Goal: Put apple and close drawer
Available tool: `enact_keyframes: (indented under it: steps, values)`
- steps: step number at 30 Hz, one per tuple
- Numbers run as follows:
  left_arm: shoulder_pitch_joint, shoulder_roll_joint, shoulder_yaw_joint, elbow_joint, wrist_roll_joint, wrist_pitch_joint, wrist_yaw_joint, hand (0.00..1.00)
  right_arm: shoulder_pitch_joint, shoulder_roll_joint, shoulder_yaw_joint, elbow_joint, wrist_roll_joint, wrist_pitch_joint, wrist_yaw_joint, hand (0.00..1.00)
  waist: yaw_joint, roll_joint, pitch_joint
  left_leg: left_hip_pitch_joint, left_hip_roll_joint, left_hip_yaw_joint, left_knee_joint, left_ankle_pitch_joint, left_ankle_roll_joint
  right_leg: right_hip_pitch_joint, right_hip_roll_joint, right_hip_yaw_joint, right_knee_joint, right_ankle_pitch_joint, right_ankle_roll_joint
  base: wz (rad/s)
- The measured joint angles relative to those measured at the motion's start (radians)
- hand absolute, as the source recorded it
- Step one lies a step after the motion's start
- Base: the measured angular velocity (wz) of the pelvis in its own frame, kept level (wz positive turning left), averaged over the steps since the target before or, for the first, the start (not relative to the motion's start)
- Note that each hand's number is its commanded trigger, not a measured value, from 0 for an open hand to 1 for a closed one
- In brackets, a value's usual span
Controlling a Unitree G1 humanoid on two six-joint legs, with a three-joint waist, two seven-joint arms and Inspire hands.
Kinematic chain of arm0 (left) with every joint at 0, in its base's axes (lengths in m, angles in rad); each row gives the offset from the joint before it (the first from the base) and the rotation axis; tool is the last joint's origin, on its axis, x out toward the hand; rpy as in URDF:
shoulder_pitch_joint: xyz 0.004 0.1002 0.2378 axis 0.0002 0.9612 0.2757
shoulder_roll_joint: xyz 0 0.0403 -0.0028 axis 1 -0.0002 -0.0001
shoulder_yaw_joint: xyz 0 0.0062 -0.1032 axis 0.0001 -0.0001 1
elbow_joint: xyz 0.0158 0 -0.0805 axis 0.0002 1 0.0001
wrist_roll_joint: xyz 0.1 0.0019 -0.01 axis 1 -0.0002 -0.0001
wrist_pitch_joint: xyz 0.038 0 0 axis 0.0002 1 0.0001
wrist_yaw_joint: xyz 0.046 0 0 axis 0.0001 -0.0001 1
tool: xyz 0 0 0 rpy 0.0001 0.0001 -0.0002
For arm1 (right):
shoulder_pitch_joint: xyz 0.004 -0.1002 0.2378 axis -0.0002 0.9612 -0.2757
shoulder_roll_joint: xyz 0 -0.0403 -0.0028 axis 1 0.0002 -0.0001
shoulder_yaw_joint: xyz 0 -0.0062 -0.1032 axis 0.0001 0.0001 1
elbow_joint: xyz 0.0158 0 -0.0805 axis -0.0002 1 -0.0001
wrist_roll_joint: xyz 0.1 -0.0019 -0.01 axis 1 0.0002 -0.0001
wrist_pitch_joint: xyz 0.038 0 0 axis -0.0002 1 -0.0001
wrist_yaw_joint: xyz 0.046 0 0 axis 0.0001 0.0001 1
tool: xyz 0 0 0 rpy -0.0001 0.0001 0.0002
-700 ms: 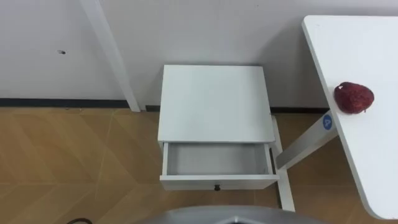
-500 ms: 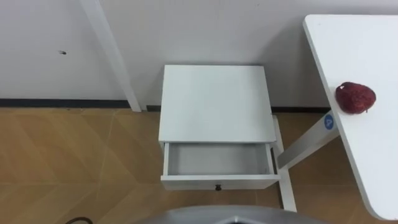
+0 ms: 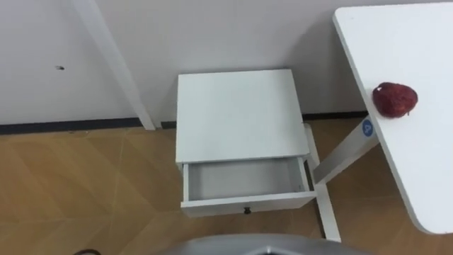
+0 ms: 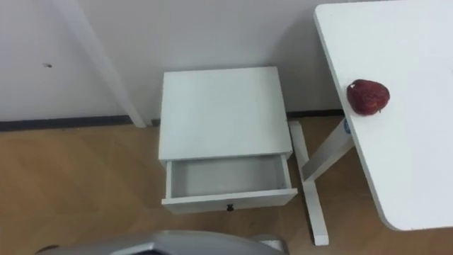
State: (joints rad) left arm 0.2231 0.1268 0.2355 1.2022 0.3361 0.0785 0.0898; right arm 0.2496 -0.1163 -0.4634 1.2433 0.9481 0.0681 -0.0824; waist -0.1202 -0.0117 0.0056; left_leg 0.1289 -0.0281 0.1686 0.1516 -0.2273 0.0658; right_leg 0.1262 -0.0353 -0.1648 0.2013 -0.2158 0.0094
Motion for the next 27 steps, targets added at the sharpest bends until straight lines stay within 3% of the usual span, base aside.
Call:
enact_keyframes:
  steps: [4, 8, 10, 13, 19, 22, 27]
  values:
    - [0.012, 0.003, 0.021, -0.007, -0.032, -0.030, 0.018, 0.00, -0.014, -0.003, -0.075, -0.085, 0.126, -0.063, -0.052, 0.00, -0.021, -0.008, -0.0048, 0.000, 0.001, 0.011, 0.000, 0.000, 0.000, -0.010, 0.000, 0.007, 0.003, 0.000, 0.000, -0.07]
    - [0.040, 0.003, 0.029, -0.042, -0.049, -0.037, 0.036, 0.00, -0.021, -0.002, -0.133, -0.150, 0.183, -0.092, -0.155, 0.00, -0.032, -0.020, -0.0127, -0.001, 0.002, 0.019, 0.002, 0.000, 0.000, -0.017, 0.001, 0.010, 0.003, 0.000, 0.000, -0.02]
    - [0.045, 0.008, 0.029, -0.046, -0.049, -0.043, 0.038, 0.00, -0.025, 0.003, -0.149, -0.223, 0.184, -0.109, -0.214, 0.00, -0.036, -0.021, -0.0137, -0.006, 0.002, 0.023, 0.002, 0.000, 0.000, -0.024, 0.001, 0.015, 0.005, 0.000, 0.000, -0.09]
    - [0.040, 0.021, 0.023, -0.045, -0.056, -0.055, 0.051, 0.00, -0.021, 0.006, -0.147, -0.354, 0.176, -0.167, -0.325, 0.00, -0.040, -0.021, -0.0130, -0.020, 0.002, 0.023, 0.008, 0.000, 0.000, -0.034, 0.002, 0.025, 0.008, 0.001, 0.001, -0.05]
    - [0.029, 0.031, 0.007, -0.076, -0.069, -0.081, 0.060, 0.00, -0.022, 0.006, -0.144, -0.568, -0.046, -0.215, -0.550, 0.00, -0.038, -0.028, -0.0146, -0.043, 0.002, 0.026, 0.010, 0.000, 0.001, -0.062, 0.002, 0.026, 0.020, 0.001, 0.001, 0.00]
    - [0.030, 0.032, -0.013, -0.102, -0.069, -0.092, 0.076, 0.00, -0.017, 0.006, -0.135, -0.679, -0.158, -0.257, -0.664, 0.00, -0.039, -0.028, -0.0146, -0.052, 0.003, 0.033, 0.008, 0.000, 0.000, -0.072, 0.002, 0.027, 0.020, 0.001, 0.001, 0.00]
    - [0.019, 0.034, -0.027, -0.102, -0.069, -0.114, 0.085, 0.00, 0.006, 0.006, -0.069, -0.831, -0.324, -0.271, -0.826, 0.00, -0.034, -0.028, -0.0109, -0.054, 0.004, 0.046, 0.007, 0.001, 0.000, -0.078, 0.003, 0.038, 0.020, 0.001, 0.001, -0.07]
